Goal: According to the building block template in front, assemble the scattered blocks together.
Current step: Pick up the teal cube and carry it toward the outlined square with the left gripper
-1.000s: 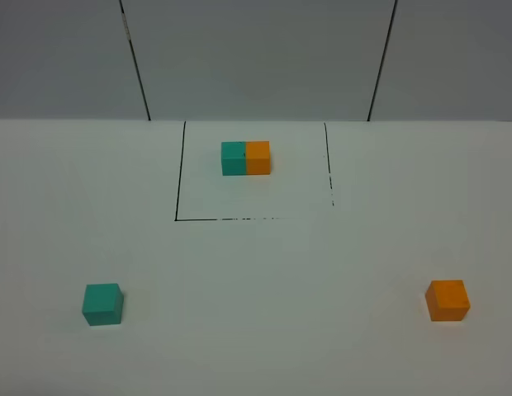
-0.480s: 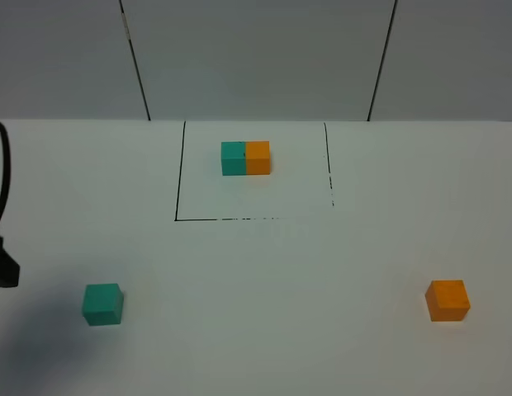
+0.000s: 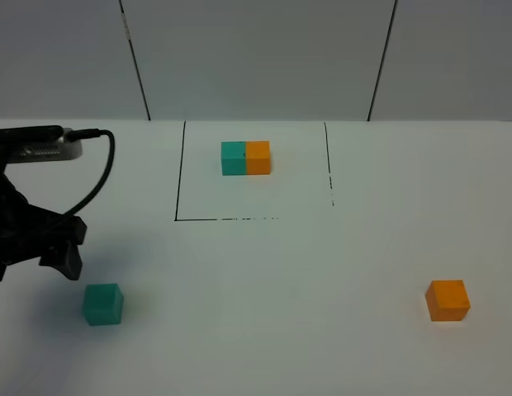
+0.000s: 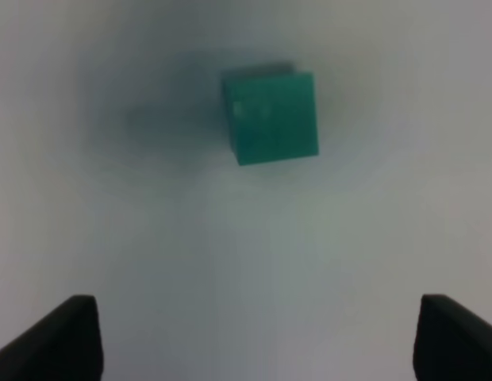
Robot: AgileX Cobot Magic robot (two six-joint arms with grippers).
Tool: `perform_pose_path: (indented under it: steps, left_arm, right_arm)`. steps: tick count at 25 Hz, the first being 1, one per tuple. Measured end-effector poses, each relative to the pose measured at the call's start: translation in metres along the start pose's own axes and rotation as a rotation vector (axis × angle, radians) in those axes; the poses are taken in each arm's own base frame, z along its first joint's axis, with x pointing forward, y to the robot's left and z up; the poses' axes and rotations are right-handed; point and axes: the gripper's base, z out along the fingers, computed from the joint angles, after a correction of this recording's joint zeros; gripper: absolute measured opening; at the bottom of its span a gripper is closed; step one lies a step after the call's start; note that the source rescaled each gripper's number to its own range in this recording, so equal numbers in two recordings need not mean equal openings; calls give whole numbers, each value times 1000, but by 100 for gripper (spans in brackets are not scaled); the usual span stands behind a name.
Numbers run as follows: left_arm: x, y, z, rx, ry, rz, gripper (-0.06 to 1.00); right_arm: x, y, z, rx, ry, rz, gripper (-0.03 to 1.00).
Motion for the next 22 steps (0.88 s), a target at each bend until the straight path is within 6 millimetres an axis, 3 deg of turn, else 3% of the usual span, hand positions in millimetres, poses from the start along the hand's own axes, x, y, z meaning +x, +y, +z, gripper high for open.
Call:
perform_pose_path:
  steps: [4,12,22]
  left_arm:
    - [-9,-8,26,-46,50,-8,68]
    - [-19,-14,59,-45,101,-37,68]
    - [-9,-8,89,-49,72,-49,75]
  right_arm:
    - [0,0,0,0,0,0,76]
    - [0,0,0,0,0,0,76]
    - [0,0,0,0,0,0,76]
